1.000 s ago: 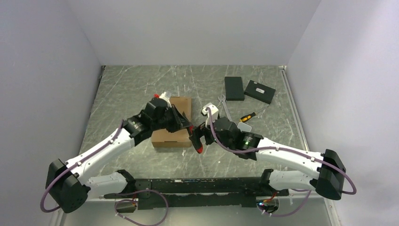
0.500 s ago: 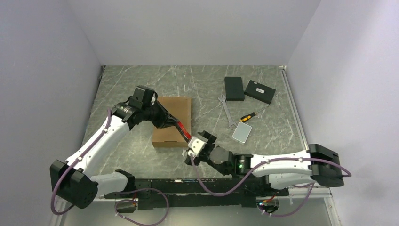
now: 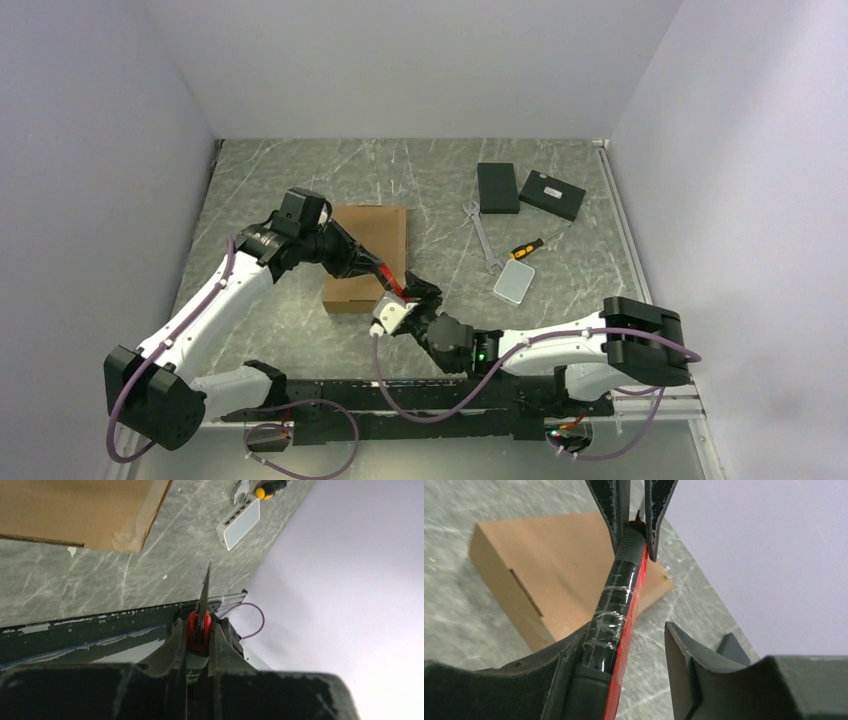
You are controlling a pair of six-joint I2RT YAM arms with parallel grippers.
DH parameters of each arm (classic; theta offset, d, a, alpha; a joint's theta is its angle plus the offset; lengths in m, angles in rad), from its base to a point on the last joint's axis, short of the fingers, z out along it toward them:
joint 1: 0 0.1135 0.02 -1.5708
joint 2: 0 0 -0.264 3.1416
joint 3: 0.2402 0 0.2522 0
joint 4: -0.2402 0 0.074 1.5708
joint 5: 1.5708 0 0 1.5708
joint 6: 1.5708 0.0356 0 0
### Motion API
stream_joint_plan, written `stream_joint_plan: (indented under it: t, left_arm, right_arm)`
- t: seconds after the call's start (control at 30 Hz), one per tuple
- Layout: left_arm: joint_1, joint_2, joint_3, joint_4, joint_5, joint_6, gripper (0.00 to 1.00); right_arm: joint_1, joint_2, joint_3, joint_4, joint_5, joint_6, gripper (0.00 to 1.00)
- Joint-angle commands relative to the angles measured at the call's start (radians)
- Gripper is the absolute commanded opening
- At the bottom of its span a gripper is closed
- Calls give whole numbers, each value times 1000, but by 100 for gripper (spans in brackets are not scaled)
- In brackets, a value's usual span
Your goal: Unpack the express box
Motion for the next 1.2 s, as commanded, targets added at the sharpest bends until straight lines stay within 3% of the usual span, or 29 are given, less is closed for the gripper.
stream_joint_plan:
  t: [0.0,0.07,0.1,0.17,0.33,0.43,0.47,0.63,0.9,1.07,1.17]
  left_arm:
    - [2,-29,-31,68,57,-46,0]
    - [3,-28,-45,114,71,-43,1]
    - [4,-25,-45,122,72,-31,15]
    - [5,-10,-24,91,54,4,49]
    - [8,-15,61,-49,-128,139,97]
    - [19,-49,102,-89,-258,244,100]
    - [26,-85,102,-63,-285,345,99]
    - [31,-204,35,131,-255,549,100]
    - [31,-156,73,270,70,762,99]
    - [28,-47,153,202,356,942,94]
    - [23,3,188,90,458,1060,92]
  right_arm:
    - [4,21,76,16,84,1,30]
    - [2,-7,72,-34,69,59,8]
    - [-1,-21,63,-47,62,83,0]
    - [-15,-52,67,-126,42,163,0]
    - [-101,-174,74,-430,-50,429,0]
    - [-241,-297,72,-603,-254,621,0]
    - [-356,-374,64,-674,-465,721,0]
    - [-620,-451,107,-800,-844,945,0]
    - [-852,-366,203,-829,-1353,1073,0]
    - [-864,-301,251,-845,-1501,1071,0]
    - [-862,-274,253,-804,-1635,1064,0]
